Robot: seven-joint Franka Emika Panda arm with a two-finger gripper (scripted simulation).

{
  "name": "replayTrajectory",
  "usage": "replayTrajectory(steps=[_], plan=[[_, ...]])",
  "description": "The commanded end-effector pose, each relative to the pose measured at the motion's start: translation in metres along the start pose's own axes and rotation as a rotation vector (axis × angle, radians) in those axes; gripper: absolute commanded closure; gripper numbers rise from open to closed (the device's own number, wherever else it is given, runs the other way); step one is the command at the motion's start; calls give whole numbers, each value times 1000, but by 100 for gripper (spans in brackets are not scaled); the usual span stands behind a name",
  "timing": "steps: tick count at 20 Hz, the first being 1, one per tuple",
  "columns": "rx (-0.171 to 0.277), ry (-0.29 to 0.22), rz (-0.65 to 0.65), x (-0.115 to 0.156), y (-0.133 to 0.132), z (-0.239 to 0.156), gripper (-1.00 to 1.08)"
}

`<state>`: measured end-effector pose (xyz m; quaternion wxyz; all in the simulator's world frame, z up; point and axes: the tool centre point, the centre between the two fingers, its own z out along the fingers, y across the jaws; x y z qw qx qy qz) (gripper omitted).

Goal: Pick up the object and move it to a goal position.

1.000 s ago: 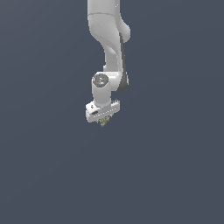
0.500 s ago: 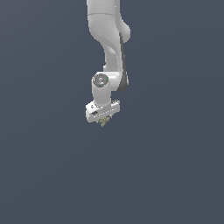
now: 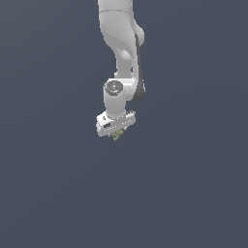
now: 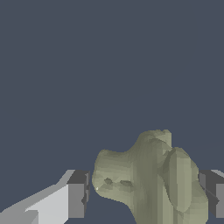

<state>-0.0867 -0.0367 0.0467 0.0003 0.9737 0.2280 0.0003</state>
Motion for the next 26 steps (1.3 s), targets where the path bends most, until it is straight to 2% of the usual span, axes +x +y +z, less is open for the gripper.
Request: replayTrajectory(steps=[1, 26], plan=[[0, 1, -1, 11, -3, -9, 108], [1, 0, 0, 180, -43, -141, 108]])
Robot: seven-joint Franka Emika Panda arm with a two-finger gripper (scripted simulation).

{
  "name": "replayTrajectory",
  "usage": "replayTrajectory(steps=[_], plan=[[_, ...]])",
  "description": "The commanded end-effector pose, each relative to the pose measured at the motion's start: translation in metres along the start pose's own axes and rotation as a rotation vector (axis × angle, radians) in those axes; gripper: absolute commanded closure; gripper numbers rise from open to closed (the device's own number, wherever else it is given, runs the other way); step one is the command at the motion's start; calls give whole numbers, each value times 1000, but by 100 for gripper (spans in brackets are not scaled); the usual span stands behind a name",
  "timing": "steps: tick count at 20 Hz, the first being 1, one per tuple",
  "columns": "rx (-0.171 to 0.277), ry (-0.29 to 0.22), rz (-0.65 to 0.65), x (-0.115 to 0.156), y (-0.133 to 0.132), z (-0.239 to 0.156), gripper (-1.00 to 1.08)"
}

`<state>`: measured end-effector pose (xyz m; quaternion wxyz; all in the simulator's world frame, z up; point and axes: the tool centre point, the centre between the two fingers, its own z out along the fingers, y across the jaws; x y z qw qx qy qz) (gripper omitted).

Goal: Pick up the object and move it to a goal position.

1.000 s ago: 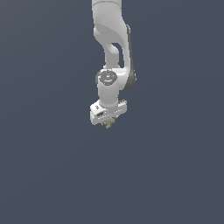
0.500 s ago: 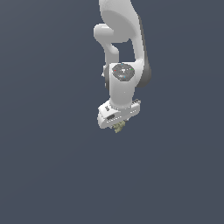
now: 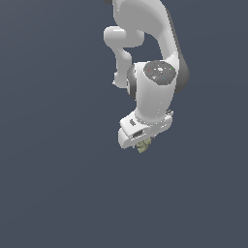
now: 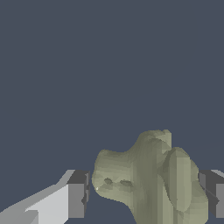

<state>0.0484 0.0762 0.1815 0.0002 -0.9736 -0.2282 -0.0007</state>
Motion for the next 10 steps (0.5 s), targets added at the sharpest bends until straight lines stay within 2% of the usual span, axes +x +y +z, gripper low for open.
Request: replayTrajectory(steps=[1, 10], plan=[[0, -1, 1, 14, -3, -11, 108], [0, -1, 1, 57, -11, -42, 108]])
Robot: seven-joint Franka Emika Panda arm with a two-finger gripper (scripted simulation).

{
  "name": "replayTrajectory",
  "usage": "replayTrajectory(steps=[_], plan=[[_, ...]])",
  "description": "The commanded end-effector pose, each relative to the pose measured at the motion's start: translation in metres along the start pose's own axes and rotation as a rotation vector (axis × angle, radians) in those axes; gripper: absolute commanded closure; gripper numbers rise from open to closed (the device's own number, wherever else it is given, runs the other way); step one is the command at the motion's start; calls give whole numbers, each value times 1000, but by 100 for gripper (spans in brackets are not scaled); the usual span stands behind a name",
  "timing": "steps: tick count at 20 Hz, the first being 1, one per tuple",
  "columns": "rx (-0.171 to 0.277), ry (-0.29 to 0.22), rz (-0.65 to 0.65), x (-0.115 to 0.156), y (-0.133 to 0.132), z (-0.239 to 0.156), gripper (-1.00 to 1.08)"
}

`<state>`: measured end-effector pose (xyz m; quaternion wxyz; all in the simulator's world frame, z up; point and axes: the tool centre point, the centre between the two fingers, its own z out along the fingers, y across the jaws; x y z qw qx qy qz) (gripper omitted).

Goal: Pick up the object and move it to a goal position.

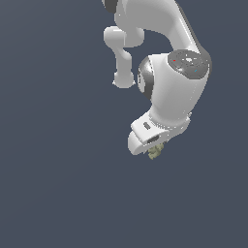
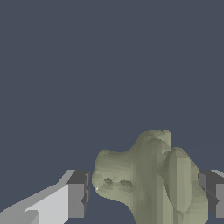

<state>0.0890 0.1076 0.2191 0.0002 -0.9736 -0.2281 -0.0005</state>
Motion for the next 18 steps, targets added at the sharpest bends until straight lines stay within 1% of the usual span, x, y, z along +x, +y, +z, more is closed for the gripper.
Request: replayTrajectory(steps=[1, 9, 18], plan=[[0, -1, 1, 10, -2, -7, 108], [0, -1, 1, 31, -5, -22, 108], [0, -1, 1, 38, -6, -26, 108]])
